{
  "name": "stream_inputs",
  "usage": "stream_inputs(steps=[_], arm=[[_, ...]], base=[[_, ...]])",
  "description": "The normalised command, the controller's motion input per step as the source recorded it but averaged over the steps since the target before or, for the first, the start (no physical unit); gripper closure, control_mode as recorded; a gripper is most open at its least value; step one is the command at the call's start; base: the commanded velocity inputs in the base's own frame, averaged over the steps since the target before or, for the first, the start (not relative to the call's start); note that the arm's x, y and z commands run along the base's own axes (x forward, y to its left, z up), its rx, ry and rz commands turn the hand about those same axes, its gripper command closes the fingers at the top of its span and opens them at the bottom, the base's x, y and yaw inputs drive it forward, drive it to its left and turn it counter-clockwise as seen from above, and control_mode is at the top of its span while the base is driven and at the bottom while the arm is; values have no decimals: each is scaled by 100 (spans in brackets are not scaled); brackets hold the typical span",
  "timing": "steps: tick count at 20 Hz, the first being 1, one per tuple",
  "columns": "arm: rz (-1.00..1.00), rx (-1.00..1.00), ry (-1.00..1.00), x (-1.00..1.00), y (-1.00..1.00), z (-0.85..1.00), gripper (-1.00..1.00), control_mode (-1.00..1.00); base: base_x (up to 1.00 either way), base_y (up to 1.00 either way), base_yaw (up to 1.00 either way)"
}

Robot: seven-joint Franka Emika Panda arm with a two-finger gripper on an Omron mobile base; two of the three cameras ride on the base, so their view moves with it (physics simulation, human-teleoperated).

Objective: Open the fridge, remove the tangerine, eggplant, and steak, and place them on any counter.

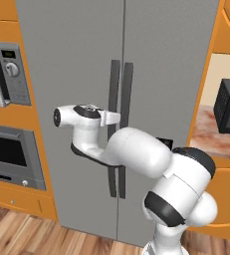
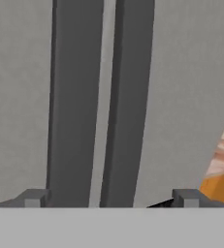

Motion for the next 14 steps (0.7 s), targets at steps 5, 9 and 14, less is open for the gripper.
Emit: stream_inputs(steps=[5, 9, 14], arm=[[0, 0, -29, 12, -2, -15, -100, -100], [0, 0, -16, 33, 0, -16, -100, -100], [0, 0, -2, 52, 0, -3, -100, -100]], base=[[0, 0, 0], [0, 0, 0], [0, 0, 0]])
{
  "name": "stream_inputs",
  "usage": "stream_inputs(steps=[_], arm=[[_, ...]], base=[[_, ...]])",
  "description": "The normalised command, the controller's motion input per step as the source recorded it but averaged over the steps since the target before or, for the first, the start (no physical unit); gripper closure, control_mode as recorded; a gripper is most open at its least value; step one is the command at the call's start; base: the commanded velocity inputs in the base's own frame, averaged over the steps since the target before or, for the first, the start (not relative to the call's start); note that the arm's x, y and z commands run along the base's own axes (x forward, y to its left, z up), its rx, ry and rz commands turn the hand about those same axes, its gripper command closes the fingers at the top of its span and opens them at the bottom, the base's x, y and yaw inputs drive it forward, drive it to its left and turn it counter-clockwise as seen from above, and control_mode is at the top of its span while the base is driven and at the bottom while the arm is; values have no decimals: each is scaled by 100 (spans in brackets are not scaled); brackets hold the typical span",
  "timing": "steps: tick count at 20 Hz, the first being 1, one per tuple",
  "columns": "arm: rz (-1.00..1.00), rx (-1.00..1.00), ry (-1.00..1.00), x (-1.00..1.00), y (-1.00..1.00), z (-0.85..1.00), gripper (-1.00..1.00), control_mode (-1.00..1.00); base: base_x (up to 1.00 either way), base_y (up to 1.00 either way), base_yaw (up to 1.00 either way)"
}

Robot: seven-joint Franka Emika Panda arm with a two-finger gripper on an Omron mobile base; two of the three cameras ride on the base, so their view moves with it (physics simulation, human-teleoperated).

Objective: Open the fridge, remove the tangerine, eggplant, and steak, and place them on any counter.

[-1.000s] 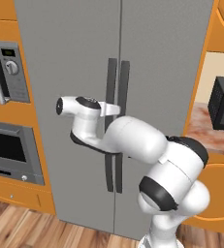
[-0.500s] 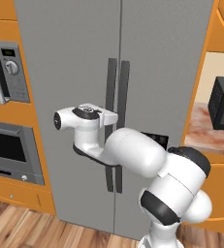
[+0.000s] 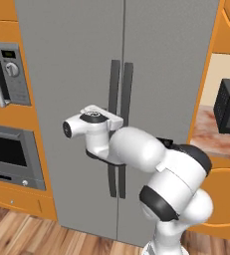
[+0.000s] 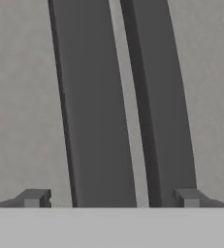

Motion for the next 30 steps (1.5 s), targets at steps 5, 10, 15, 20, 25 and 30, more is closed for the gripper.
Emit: stream_inputs(steps=[5, 10, 15, 20, 25, 30], arm=[[0, 0, 0, 36, 0, -3, -100, -100], [0, 0, -3, 8, 0, -2, 100, -100], [0, -1, -10, -37, 16, 1, 100, -100], [6, 0, -3, -76, 86, 11, 100, -100], [13, 0, 9, -73, 100, 8, 100, -100], [15, 0, 14, -66, 100, 1, 100, -100]], base=[[0, 0, 0], [0, 0, 0], [0, 0, 0], [0, 0, 0], [0, 0, 0], [0, 0, 0]])
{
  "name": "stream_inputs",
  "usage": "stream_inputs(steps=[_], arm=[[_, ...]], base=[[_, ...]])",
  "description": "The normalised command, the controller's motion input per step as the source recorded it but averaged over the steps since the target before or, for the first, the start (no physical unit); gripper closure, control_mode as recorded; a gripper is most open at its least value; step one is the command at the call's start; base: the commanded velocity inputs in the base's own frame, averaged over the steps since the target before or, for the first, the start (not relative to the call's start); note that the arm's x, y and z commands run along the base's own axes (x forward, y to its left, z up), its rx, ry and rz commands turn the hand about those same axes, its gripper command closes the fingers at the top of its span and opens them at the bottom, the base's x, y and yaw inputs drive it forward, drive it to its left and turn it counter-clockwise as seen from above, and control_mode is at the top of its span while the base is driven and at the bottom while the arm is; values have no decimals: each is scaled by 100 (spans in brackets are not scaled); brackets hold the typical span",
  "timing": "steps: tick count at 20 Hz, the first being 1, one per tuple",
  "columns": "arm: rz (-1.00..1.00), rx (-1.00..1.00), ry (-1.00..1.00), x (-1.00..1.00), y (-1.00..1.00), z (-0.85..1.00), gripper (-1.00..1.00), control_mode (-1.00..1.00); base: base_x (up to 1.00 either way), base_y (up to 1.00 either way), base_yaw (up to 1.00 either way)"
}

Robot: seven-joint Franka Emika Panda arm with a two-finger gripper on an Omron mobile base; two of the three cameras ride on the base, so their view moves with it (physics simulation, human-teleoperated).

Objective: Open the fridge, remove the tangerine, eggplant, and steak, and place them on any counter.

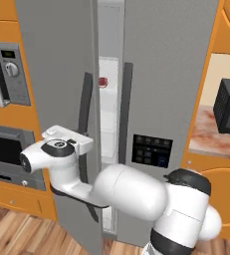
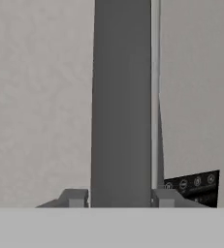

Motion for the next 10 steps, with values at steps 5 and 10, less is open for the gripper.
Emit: stream_inputs(steps=[5, 10], arm=[[15, 0, 21, -51, 100, 0, -100, -100], [21, 0, 17, -65, 84, 19, -100, -100]], base=[[0, 0, 0], [0, 0, 0]])
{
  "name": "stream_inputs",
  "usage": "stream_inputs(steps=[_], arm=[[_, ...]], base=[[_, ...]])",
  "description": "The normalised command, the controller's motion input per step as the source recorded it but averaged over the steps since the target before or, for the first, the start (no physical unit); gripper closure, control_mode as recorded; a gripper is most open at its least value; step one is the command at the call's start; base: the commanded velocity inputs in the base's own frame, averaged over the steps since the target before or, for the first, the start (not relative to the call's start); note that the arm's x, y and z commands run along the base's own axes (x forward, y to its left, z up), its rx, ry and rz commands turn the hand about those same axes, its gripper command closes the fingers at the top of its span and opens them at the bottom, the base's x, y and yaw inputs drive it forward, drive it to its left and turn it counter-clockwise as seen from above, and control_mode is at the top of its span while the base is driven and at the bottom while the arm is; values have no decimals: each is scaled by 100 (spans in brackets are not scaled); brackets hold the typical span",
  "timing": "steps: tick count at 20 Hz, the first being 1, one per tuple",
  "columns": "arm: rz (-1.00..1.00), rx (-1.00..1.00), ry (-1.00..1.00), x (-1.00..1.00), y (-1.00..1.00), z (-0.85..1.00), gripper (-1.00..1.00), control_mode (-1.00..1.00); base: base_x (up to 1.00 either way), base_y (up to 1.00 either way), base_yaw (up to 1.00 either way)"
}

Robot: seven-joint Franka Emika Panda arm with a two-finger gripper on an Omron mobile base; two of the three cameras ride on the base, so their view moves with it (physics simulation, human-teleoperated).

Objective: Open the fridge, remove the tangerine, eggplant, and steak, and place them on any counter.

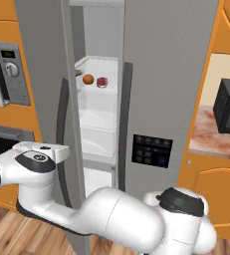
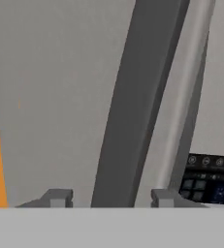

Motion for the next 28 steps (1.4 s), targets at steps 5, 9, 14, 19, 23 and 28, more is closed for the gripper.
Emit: stream_inputs(steps=[5, 9, 14, 19, 23, 28], arm=[[18, 4, 6, -99, 7, 59, -100, -100], [3, 27, 0, -91, -97, 86, -100, -100], [0, 48, 15, -13, -100, 62, -100, -100], [1, 58, 17, 10, -100, 26, -100, -100], [16, 56, 17, 88, -92, 0, -100, -100], [29, 46, 21, 100, -32, -9, -100, -100]], base=[[0, 0, 0], [0, 0, 0], [0, 0, 0], [0, 0, 0], [0, 0, 0], [0, 0, 0]])
